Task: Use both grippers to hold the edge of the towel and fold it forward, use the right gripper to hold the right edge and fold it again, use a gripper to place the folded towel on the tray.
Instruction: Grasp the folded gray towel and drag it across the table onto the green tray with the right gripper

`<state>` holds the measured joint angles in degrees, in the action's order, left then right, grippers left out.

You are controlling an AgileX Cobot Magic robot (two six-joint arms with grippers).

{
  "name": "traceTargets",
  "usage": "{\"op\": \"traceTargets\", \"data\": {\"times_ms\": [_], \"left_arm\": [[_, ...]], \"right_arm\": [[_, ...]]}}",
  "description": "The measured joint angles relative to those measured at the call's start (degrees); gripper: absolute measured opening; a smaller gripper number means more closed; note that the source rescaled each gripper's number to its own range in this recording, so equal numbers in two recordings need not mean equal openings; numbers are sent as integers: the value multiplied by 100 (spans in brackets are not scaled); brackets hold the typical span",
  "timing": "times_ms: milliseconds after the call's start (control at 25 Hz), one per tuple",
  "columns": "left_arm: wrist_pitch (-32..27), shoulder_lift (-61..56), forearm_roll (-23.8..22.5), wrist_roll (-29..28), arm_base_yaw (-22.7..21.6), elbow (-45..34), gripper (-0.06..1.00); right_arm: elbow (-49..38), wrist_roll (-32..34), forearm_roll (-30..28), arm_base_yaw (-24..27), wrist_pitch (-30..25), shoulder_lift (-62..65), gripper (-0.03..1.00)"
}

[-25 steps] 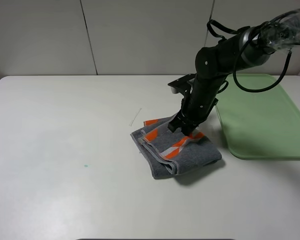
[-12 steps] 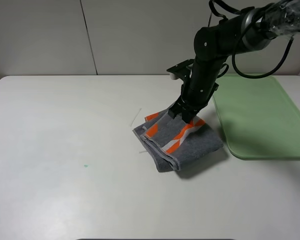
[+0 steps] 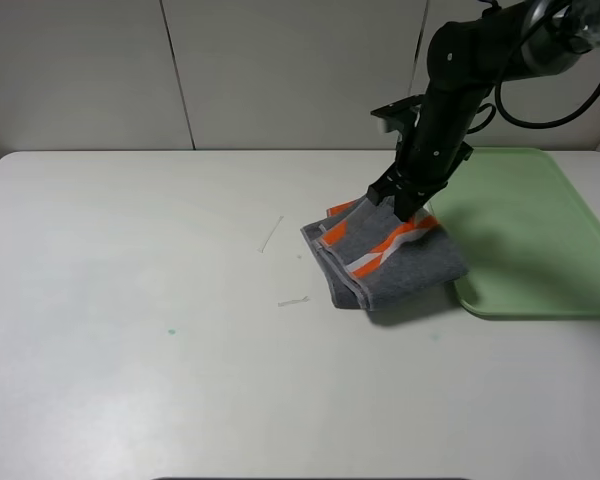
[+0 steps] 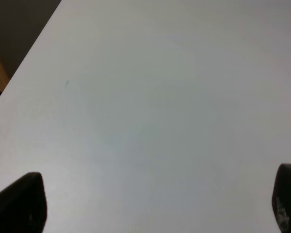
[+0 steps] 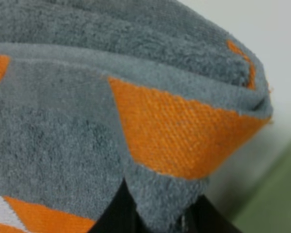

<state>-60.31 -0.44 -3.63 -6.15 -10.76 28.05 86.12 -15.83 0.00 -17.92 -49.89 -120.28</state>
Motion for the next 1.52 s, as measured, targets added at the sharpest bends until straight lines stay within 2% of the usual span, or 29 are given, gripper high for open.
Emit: {"op": "traceTargets", "data": {"times_ms": [320, 560, 920, 1280, 1520], "left_arm": [[0, 0, 0, 0, 0, 0, 93], [0, 0, 0, 0, 0, 0, 93], [0, 0, 0, 0, 0, 0, 93], [0, 0, 0, 0, 0, 0, 93], [0, 0, 0, 0, 0, 0, 93]], "right_arm": [[6, 0, 0, 817, -63, 38, 12], [355, 0, -87, 1371, -175, 69, 12], [569, -44, -212, 2116, -72, 102, 12], [569, 37, -888, 2341, 352, 97, 12], [569, 88, -990, 2341, 479, 97, 12]]}}
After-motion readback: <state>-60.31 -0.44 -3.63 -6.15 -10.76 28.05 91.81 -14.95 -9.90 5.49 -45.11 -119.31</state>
